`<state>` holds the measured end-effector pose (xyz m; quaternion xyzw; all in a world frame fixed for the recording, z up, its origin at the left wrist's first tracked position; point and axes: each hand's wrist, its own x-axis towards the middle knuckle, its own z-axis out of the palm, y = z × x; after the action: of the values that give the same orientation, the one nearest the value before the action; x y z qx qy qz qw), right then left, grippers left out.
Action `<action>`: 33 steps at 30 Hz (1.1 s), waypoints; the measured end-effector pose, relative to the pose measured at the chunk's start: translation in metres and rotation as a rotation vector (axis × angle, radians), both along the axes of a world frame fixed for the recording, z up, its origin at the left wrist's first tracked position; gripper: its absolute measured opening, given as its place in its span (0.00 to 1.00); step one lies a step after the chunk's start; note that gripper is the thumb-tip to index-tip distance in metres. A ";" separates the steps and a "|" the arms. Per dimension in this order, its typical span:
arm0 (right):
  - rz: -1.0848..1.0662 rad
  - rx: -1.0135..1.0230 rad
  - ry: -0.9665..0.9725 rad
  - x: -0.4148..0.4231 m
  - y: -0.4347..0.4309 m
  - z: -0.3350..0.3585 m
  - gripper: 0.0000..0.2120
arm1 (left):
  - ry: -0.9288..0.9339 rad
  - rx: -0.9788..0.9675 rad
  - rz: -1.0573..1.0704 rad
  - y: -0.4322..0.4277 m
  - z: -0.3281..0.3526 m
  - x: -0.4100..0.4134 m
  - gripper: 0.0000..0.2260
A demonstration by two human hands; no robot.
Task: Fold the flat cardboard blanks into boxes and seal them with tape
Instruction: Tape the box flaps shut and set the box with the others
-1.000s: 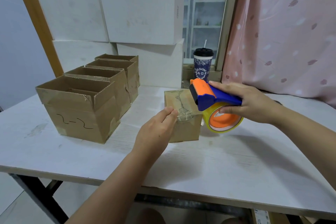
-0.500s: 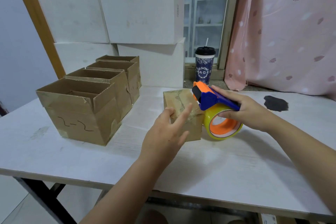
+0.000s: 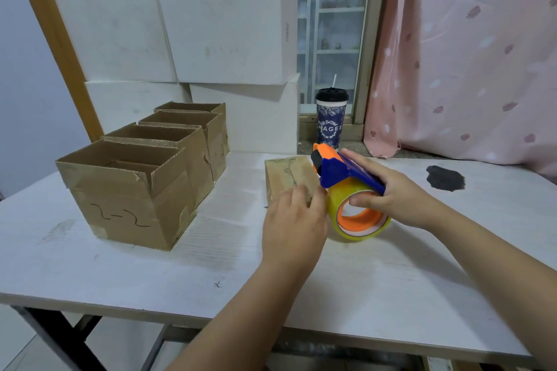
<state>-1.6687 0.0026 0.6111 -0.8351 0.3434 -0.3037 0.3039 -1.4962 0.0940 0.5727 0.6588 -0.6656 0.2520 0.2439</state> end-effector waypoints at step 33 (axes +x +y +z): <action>-0.061 -0.365 0.494 -0.038 0.013 -0.002 0.44 | 0.120 0.144 -0.133 -0.017 0.007 0.061 0.15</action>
<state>-1.7065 0.0158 0.6095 -0.9138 0.3716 -0.1570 0.0468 -1.4357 0.0774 0.5797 0.6429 -0.7084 0.1467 0.2516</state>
